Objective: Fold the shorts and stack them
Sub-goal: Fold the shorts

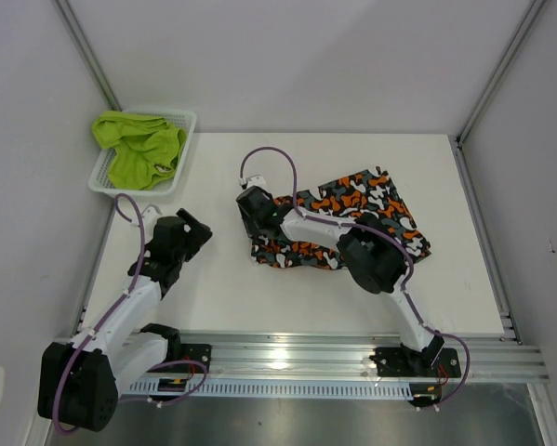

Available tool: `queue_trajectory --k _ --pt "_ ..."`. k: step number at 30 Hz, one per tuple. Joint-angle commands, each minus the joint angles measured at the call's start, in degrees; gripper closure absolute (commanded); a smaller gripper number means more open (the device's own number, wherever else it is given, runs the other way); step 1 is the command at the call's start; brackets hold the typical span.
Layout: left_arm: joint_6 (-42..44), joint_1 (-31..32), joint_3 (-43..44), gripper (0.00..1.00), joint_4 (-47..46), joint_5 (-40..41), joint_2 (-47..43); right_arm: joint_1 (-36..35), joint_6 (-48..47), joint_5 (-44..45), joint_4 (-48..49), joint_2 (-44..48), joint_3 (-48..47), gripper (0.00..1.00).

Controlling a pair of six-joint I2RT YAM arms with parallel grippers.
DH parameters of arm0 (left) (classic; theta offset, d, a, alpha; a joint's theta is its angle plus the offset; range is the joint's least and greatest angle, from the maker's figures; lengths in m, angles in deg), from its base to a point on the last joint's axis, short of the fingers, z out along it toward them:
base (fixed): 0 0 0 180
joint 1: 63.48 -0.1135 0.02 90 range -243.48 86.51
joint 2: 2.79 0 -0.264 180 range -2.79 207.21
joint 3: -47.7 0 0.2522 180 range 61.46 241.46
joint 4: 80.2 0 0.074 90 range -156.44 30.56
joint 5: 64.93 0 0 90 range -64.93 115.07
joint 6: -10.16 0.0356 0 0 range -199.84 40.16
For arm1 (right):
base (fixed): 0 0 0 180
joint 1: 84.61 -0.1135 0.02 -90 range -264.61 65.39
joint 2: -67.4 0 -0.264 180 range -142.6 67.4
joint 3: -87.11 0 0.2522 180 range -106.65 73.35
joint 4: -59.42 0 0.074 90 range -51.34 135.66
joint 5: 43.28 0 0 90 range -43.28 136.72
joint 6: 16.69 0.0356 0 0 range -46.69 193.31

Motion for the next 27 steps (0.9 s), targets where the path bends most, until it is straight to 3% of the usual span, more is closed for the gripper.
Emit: queue_trajectory --k 1,10,18,22,27 --pt "1.3 -0.3 0.1 0.01 -2.1 -0.7 -0.3 1.3 1.5 -2.1 -0.8 -4.6 -2.7 0.45" --pt "1.5 -0.4 0.2 0.01 -2.4 -0.4 0.2 2.9 3.5 -7.1 -0.8 -7.8 -3.0 0.34" --pt "2.1 -0.3 0.4 0.01 -3.2 -1.7 2.7 0.8 6.5 -12.3 3.2 -1.6 4.9 0.32" --pt "2.8 -0.3 0.8 0.01 -4.0 -3.3 4.6 -1.7 8.6 -11.6 1.9 -0.2 4.4 0.29" --pt "4.8 -0.3 1.0 0.01 -6.8 -7.5 7.5 -2.0 10.8 -13.0 5.9 3.5 6.9 0.13"
